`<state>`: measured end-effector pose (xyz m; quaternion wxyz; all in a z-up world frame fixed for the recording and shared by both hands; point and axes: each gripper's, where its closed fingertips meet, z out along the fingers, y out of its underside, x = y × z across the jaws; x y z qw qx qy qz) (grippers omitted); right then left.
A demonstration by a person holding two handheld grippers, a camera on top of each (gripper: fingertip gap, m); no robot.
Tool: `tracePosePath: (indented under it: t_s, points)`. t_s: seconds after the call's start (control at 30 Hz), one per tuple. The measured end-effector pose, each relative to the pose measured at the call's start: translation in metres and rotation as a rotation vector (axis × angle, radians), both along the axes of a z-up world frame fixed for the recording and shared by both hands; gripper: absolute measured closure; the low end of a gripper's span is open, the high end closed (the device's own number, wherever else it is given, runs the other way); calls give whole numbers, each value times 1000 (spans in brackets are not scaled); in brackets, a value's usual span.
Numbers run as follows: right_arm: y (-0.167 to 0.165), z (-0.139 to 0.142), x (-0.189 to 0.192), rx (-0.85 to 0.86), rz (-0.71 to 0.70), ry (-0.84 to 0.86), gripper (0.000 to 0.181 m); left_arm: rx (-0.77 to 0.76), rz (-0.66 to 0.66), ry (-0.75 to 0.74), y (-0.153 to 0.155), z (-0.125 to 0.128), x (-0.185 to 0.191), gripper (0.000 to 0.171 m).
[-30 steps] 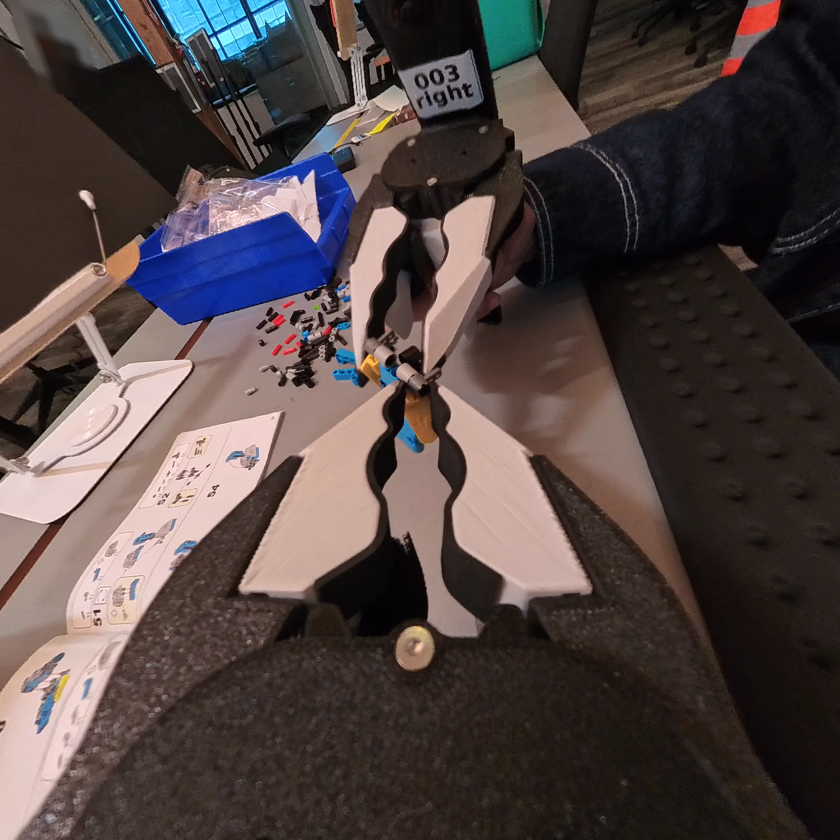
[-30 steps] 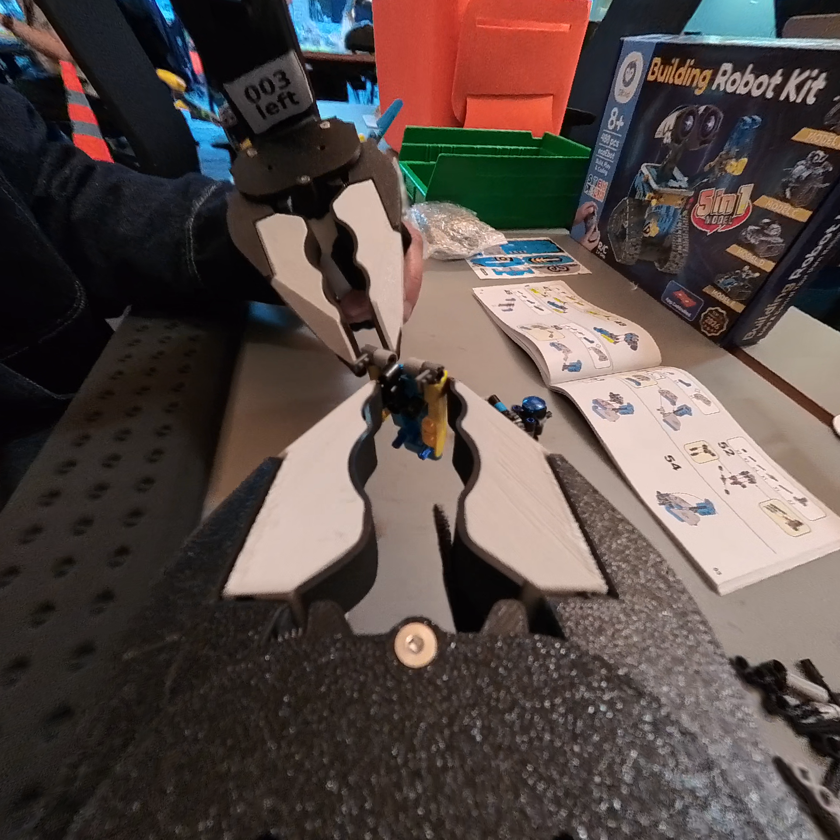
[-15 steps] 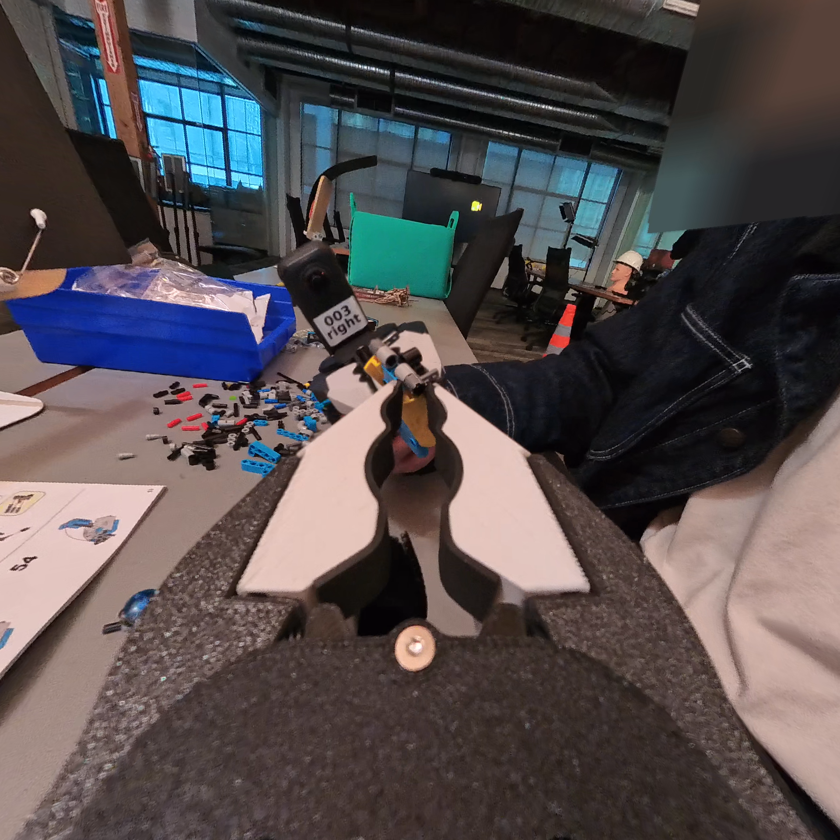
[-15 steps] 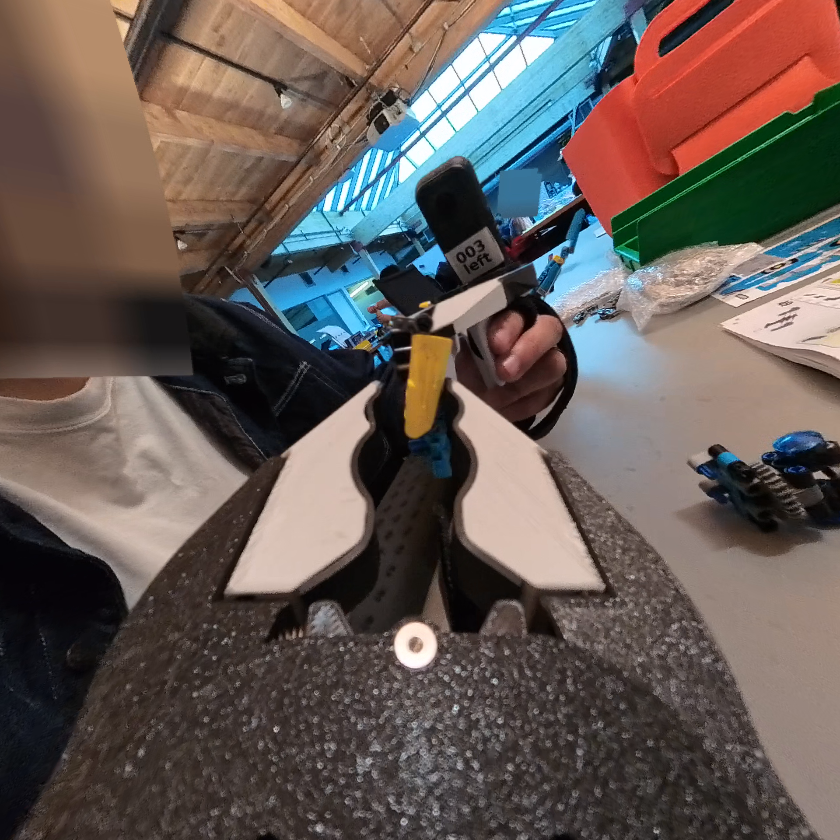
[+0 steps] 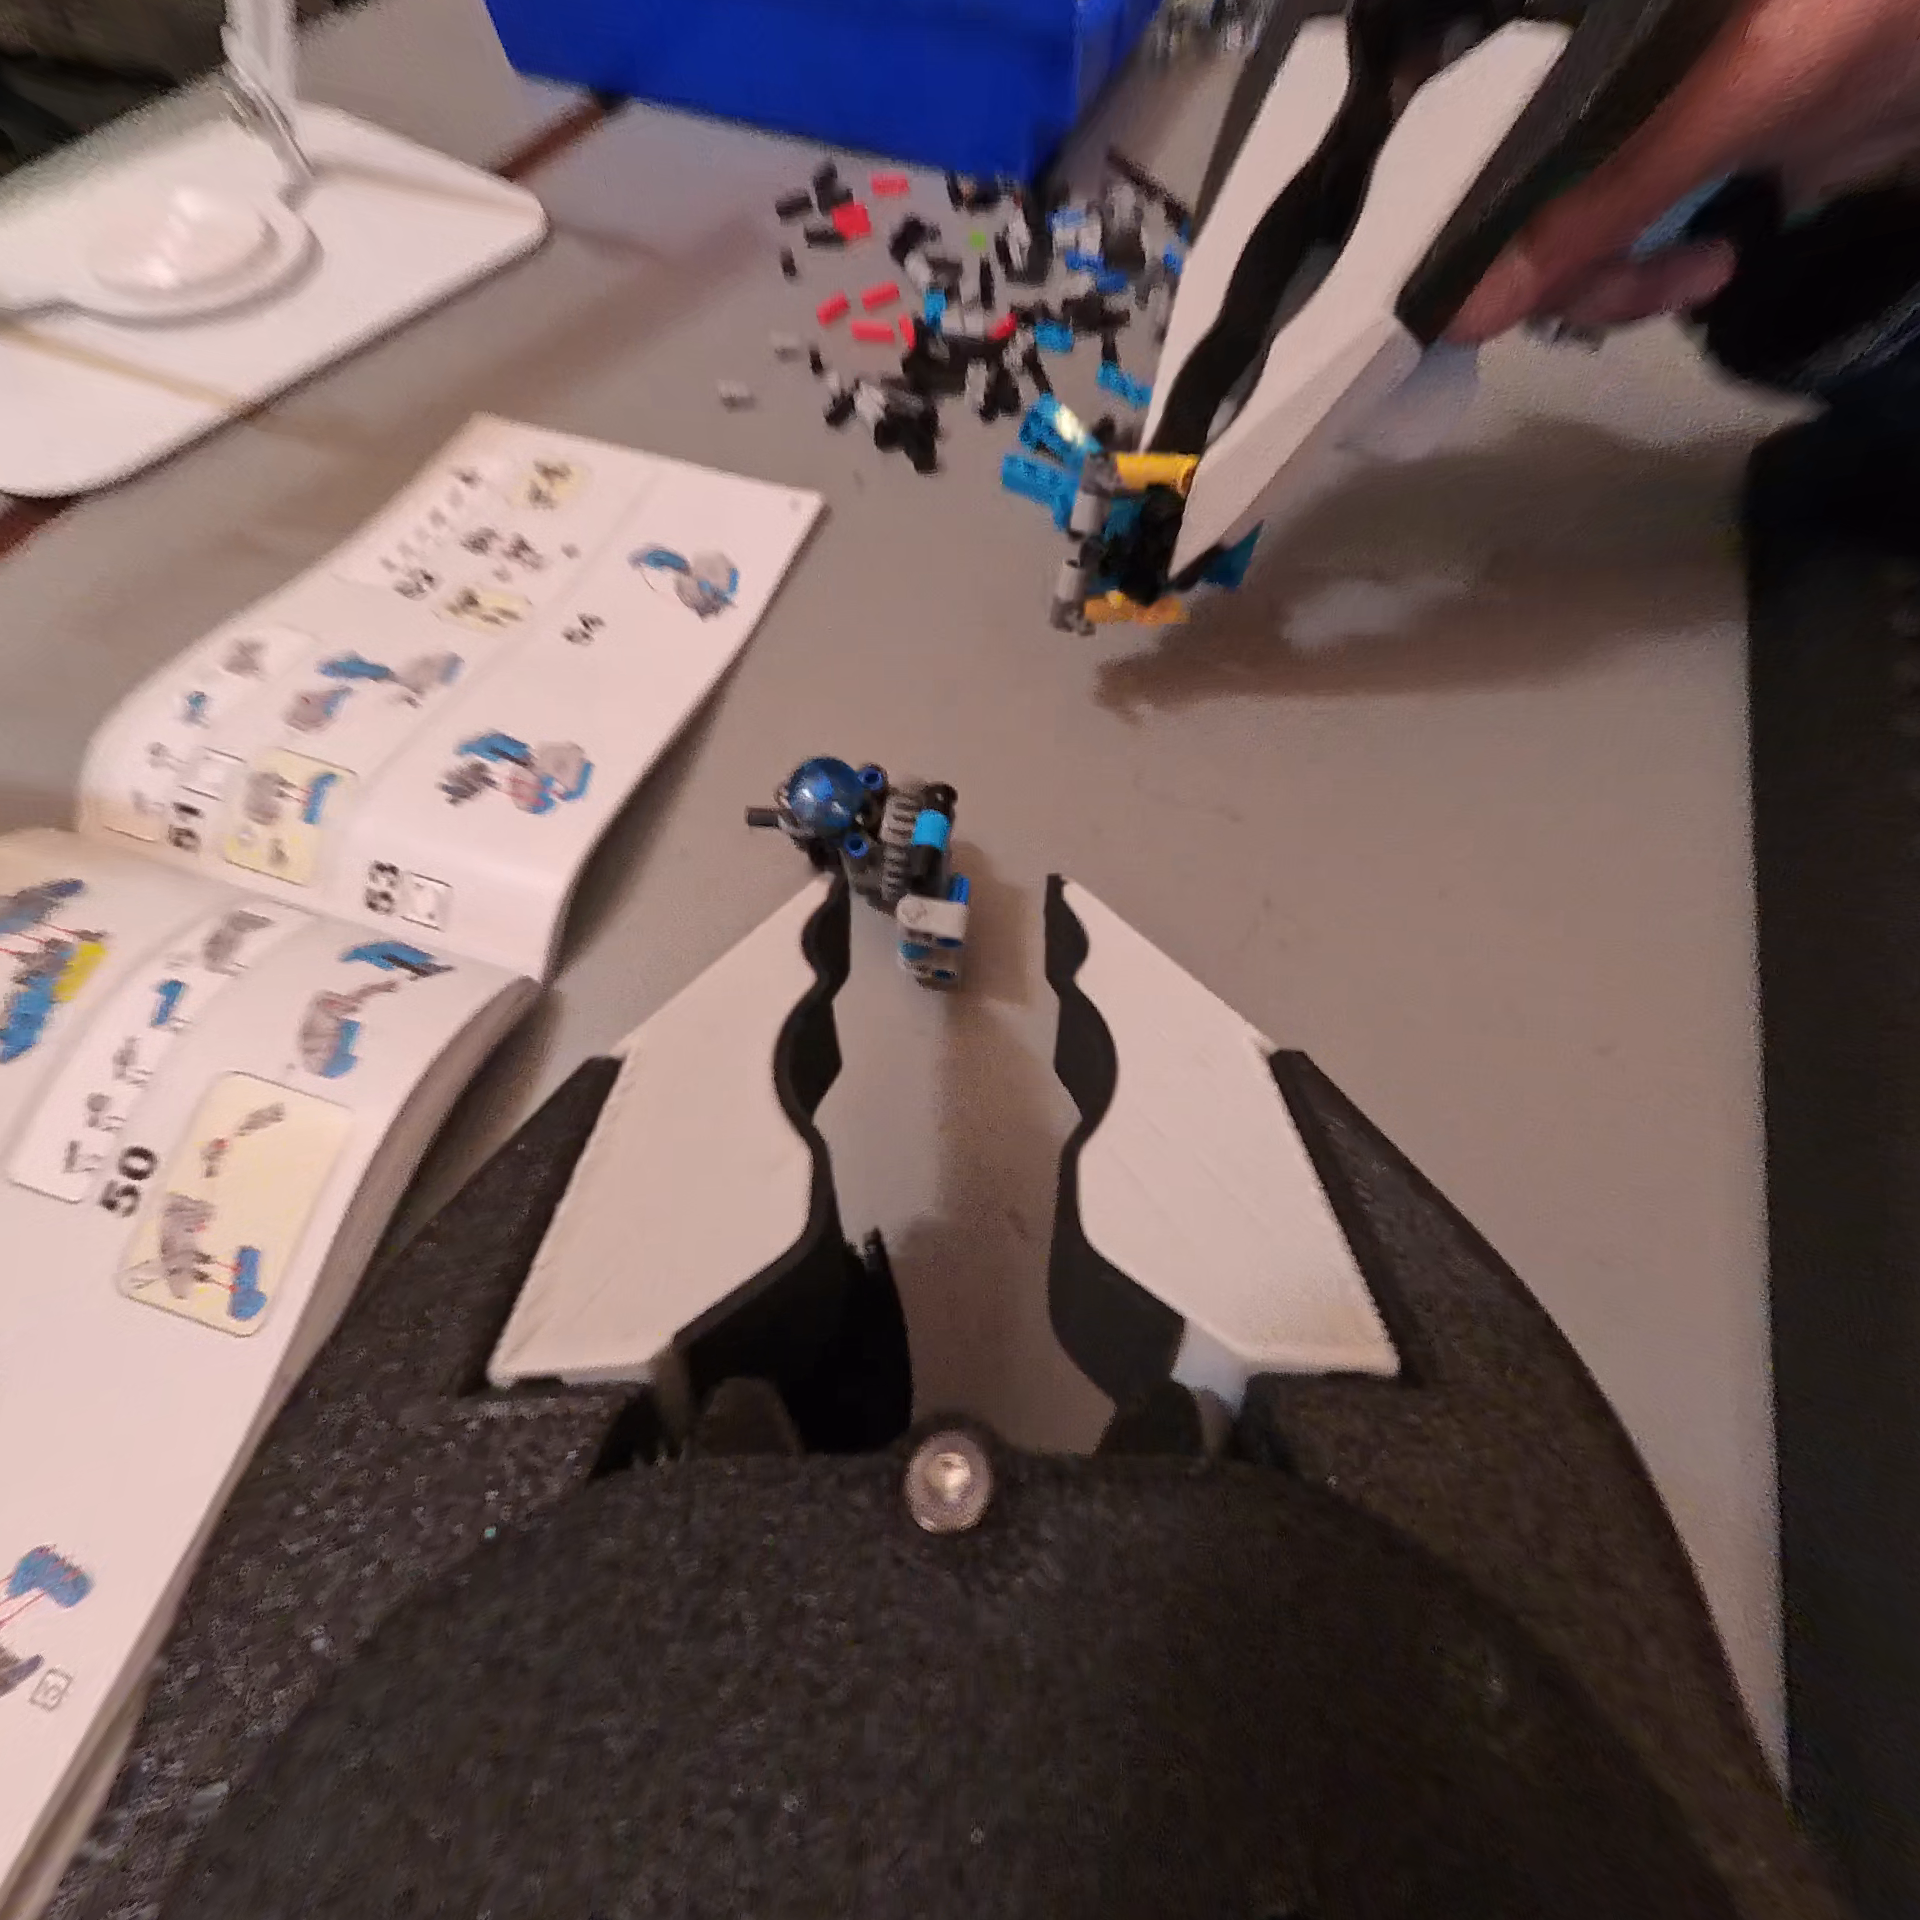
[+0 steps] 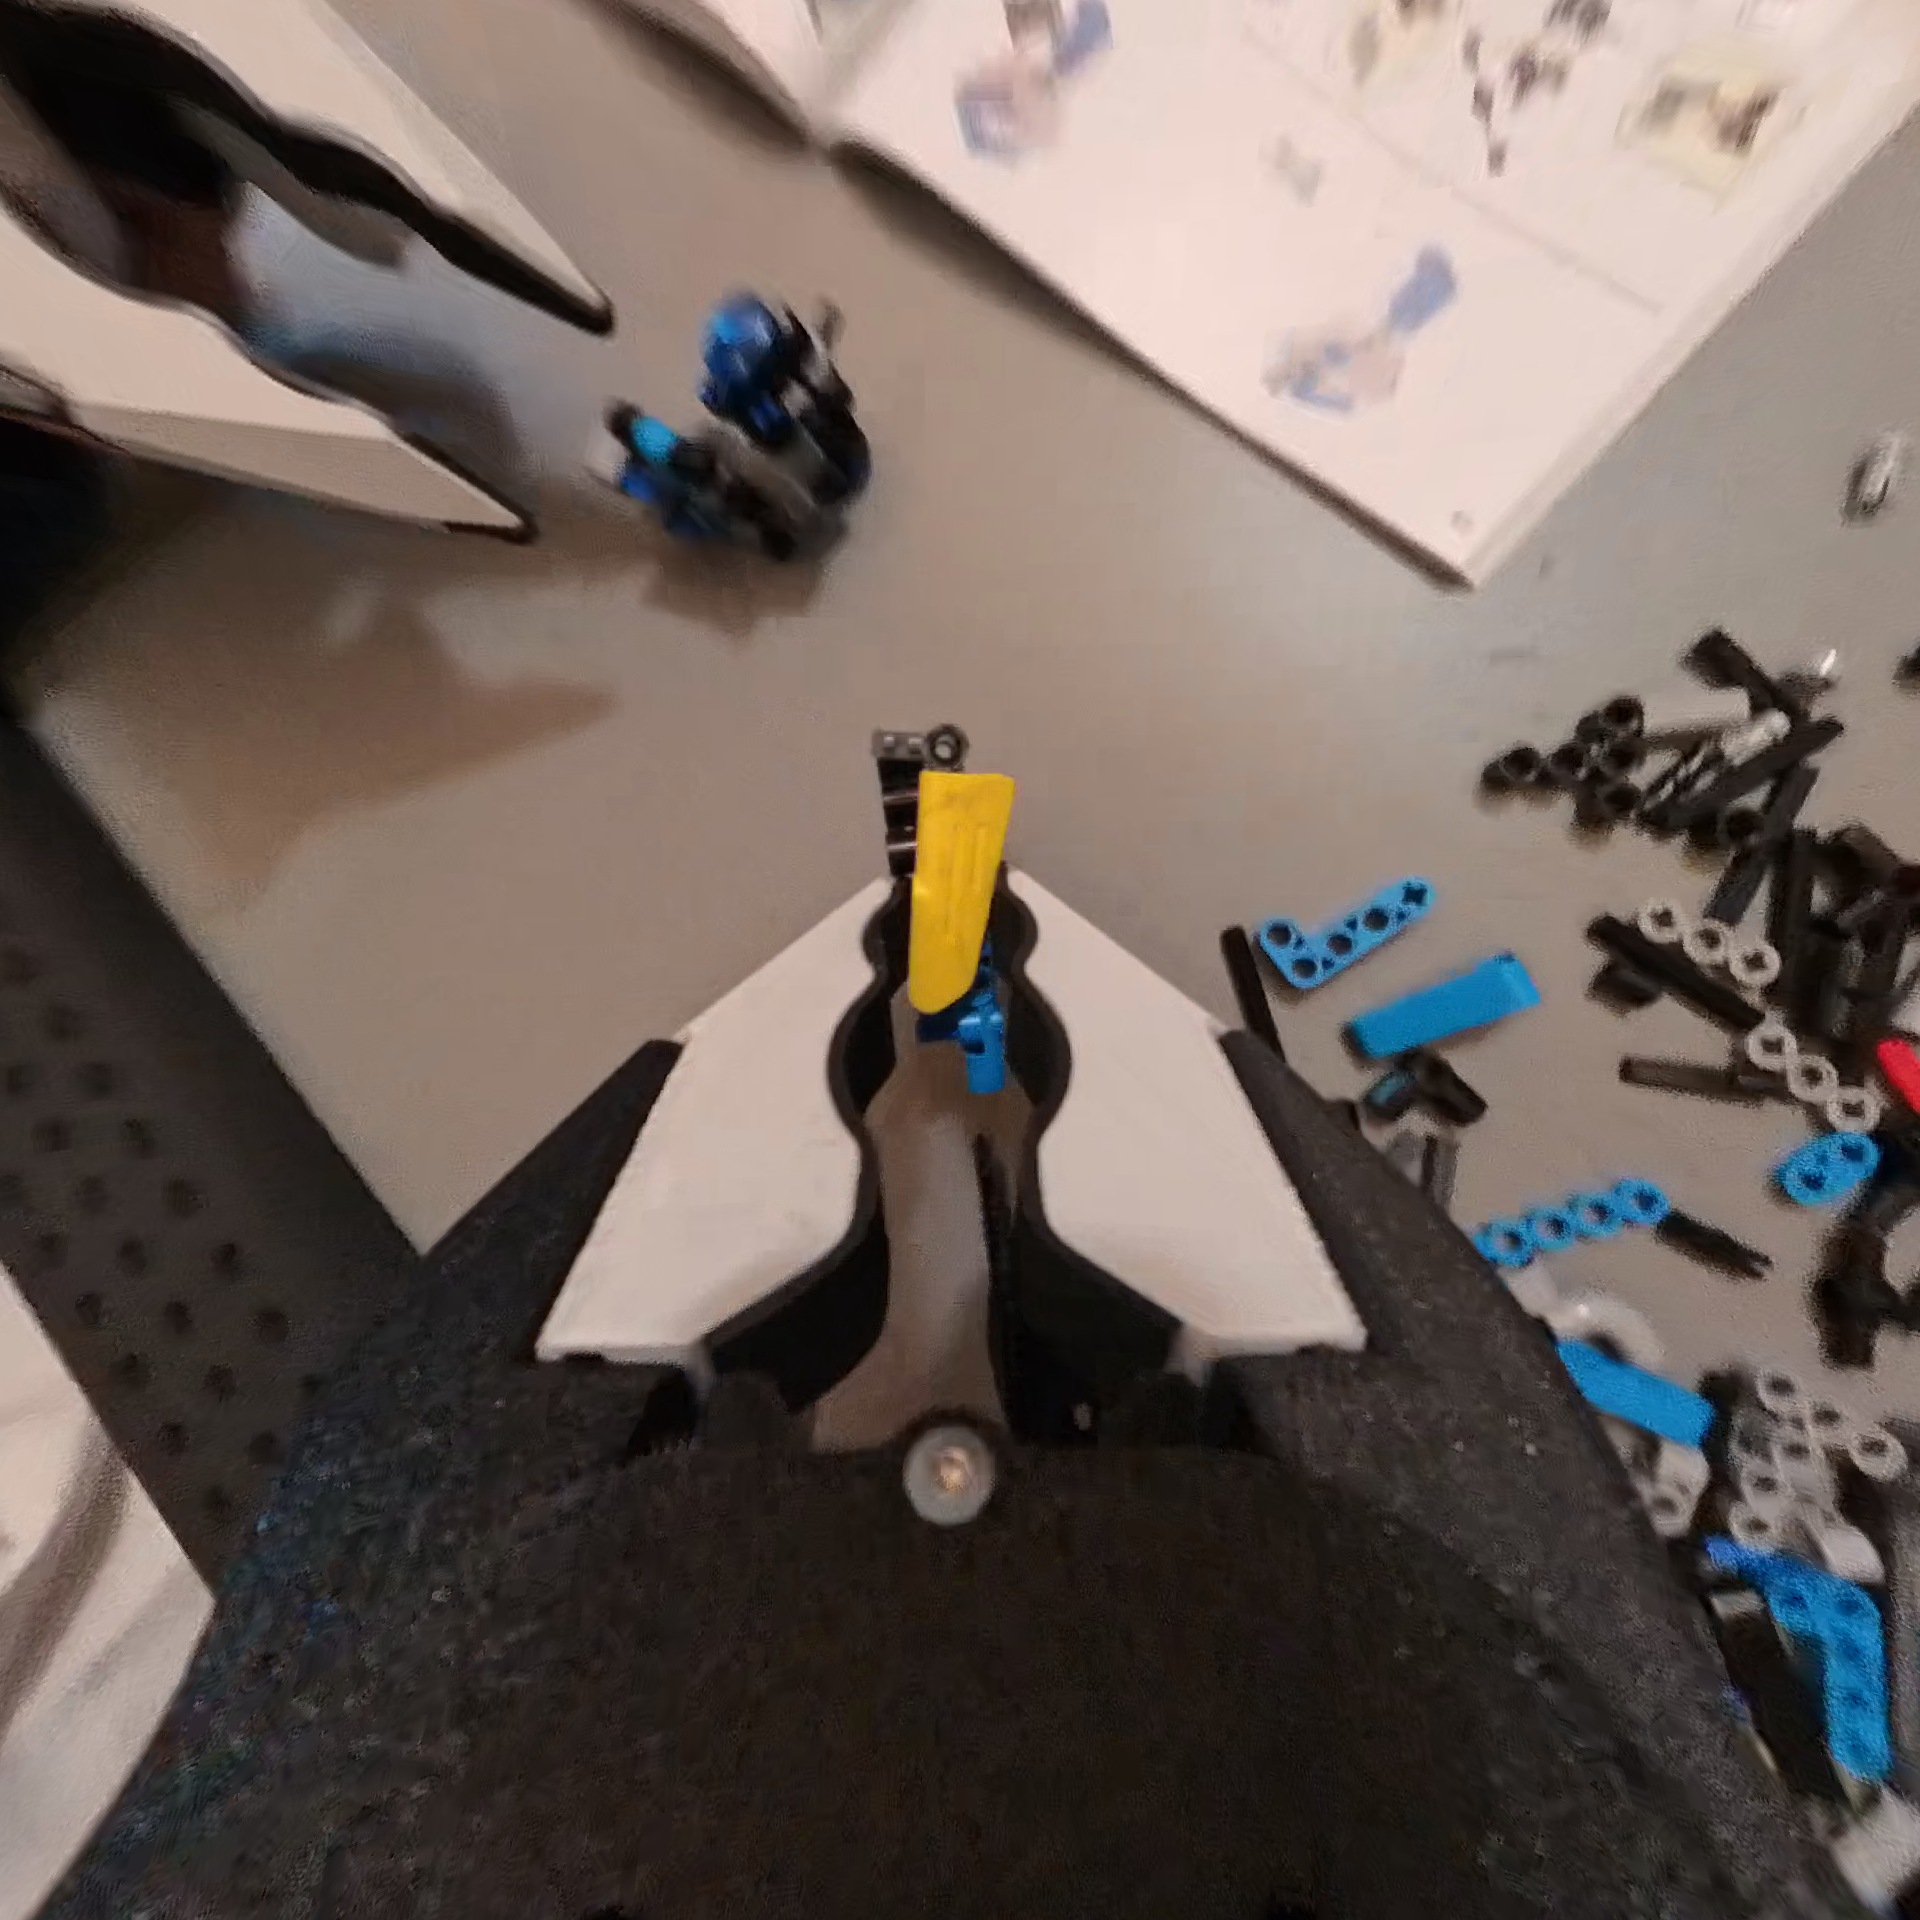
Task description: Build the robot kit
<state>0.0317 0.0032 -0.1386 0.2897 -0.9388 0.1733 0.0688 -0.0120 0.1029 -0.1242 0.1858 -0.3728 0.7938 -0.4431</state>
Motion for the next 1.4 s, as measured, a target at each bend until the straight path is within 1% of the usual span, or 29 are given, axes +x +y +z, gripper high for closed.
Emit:
tracePosePath:
  t_s: [0.07, 0.1, 0.2, 0.3, 0.37, 0.43, 0.53, 0.67, 0.73, 0.83, 1.03, 1.27, 1.4]
  points:
    - [-6, -13, 4, -139, -14, -70, 166, 80, 23, -6, 4, -10, 3, 134]
    - [-3, -15, 4, -157, -7, -86, 166, 114, 43, -25, 6, -11, 6, 135]
    - [9, -16, 0, -142, -27, -39, 167, 134, 42, -49, 3, -13, 9, 146]
    - [9, -18, 9, -168, -70, -80, 167, 179, 16, -66, -2, -18, 10, 155]
    - [12, -19, 7, -151, -72, -60, 166, 202, 11, -60, -5, -23, 10, 155]
    - [13, -22, 6, -150, -85, -35, 159, 220, 1, -63, -10, -25, 10, 155]
    - [17, -23, 4, -120, -88, -8, 152, 222, 2, -65, -16, -24, 12, 155]
    - [21, -17, 5, -73, -84, -26, 152, 225, 3, -66, -22, -25, 15, 155]
    - [21, -13, 7, -50, -86, -45, 153, 220, 12, -59, -25, -25, 16, 155]
    - [22, -7, 10, -7, -98, -60, 162, 208, 22, -48, -29, -25, 17, 155]
    - [31, -8, 5, 45, -108, -38, 164, 209, 71, -47, -36, -25, 22, 155]
    - [40, -8, 3, 27, -152, -61, 164, 199, 92, -39, -43, -25, 24, 155]
    - [41, -8, 7, 4, -157, -139, 164, 184, 123, -26, -45, -25, 27, 155]
